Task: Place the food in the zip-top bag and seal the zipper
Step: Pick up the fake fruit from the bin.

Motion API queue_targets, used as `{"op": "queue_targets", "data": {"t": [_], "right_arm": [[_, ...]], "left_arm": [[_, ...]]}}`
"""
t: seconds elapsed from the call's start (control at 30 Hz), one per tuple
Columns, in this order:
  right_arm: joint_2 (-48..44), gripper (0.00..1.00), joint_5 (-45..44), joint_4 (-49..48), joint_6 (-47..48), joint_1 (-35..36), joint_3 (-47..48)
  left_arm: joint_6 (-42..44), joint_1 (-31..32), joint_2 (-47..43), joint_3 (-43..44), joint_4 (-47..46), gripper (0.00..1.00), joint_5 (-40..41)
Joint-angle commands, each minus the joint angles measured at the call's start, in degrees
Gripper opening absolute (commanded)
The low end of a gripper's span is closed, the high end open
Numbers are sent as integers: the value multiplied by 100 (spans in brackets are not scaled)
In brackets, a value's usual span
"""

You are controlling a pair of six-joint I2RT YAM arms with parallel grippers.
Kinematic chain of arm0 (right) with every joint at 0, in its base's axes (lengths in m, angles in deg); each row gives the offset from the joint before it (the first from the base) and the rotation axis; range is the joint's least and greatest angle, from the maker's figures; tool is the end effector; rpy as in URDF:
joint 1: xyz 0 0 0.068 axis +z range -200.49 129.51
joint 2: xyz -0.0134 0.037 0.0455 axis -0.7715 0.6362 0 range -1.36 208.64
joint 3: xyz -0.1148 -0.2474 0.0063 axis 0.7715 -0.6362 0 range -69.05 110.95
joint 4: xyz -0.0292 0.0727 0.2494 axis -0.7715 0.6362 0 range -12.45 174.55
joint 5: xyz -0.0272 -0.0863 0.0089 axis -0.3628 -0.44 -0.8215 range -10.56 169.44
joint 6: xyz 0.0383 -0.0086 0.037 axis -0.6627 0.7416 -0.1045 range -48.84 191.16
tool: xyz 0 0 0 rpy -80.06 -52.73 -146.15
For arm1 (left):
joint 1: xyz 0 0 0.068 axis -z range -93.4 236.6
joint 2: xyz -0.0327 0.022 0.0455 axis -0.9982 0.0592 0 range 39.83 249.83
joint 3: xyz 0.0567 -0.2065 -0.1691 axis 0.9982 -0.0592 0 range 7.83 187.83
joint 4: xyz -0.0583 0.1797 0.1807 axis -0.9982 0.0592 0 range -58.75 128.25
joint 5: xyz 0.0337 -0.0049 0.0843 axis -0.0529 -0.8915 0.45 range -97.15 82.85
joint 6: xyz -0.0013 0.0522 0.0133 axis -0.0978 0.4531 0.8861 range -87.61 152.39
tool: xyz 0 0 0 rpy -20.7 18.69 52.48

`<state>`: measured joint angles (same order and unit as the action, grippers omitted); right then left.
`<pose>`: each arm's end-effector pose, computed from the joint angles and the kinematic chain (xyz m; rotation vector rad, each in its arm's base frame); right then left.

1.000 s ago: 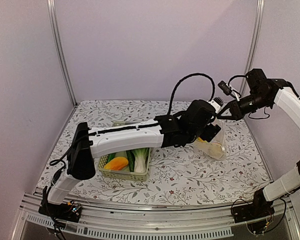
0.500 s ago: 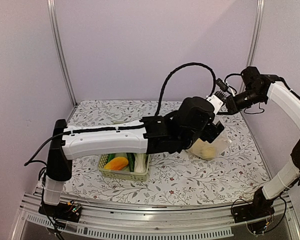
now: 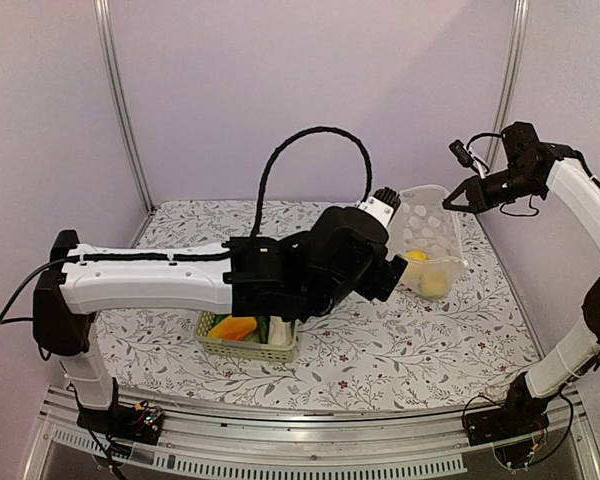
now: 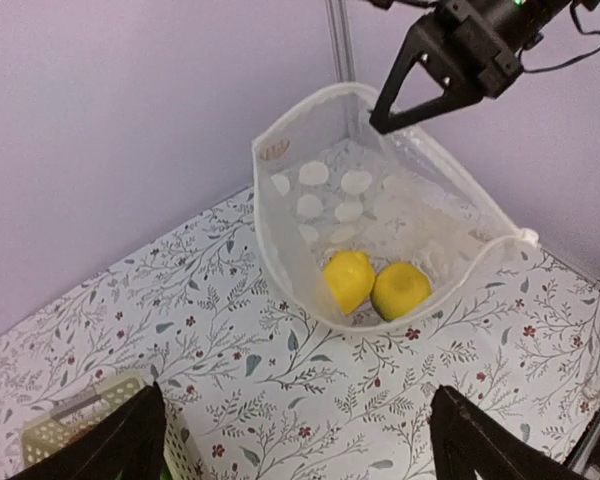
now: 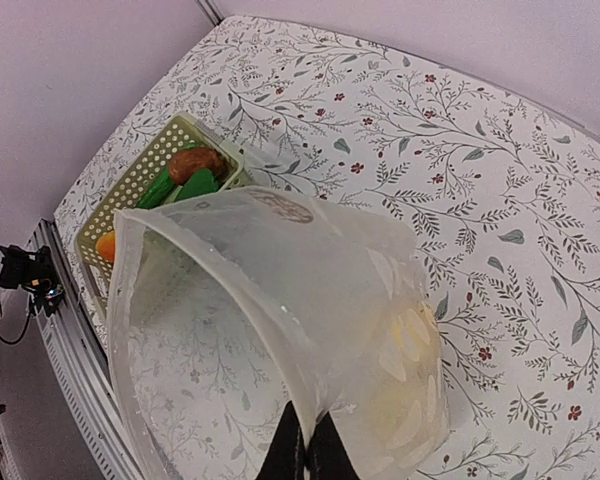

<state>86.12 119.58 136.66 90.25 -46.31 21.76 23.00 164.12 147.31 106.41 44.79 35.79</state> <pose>0.3040 0.0452 0.3676 -0.7368 2.2615 0.7618 0.1195 -0.4274 0.3486 0.6174 1.7606 -0.3150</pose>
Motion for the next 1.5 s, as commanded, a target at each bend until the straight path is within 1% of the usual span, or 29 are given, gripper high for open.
{"op": "queue_targets", "data": {"t": [0.0, 0.03, 0.1, 0.17, 0.3, 0.43, 0.57, 0.77, 0.9, 1.07, 1.17, 1.3, 1.47], "right_arm": [[-44, 0, -85, -420, -60, -53, 60], [-87, 0, -23, -548, -78, -55, -87], [-194, 0, 158, -857, -74, -53, -478], [-275, 0, 401, -1111, -73, -51, -882], [-330, 0, 854, -1311, 38, -53, -1322], [-474, 0, 1061, -1464, 126, -53, -1592], [-580, 0, 1119, -1517, 140, -54, -1761], [-797, 0, 1166, -1741, 143, -52, -2051], [-837, 0, 1251, -1823, 133, -52, -2168], [-853, 0, 1318, -1830, 146, -57, -2189], [-894, 0, 1338, -1833, 148, -51, -2226], [-958, 0, 1356, -1846, 164, -57, -2304], [-992, 0, 1363, -1859, 188, -52, -2390]], "left_arm": [[-1532, -314, -234, -432, 1636, 89, -312], [-1872, -411, -301, -587, 1872, 88, -452], [-2162, -623, -463, -965, 2218, 85, -766], [-2294, -762, -692, -1454, 2424, 82, -1019], [-2320, -1038, -1058, -2139, 2809, 80, -1374], [-2161, -1444, -1244, -2341, 3270, 78, -1414], [-2035, -1931, -1353, -2489, 3525, 70, -1639], [-1864, -2258, -1305, -2783, 3788, 69, -2008], [-1594, -2371, -1098, -2959, 3756, 69, -2216], [-1222, -2464, -703, -2959, 3717, 69, -2339], [-989, -2481, -458, -2917, 3725, 71, -2388], [-316, -2542, -393, -3071, 3522, 75, -2475], [190, -2732, -333, -3222, 3362, 74, -2740]]}}
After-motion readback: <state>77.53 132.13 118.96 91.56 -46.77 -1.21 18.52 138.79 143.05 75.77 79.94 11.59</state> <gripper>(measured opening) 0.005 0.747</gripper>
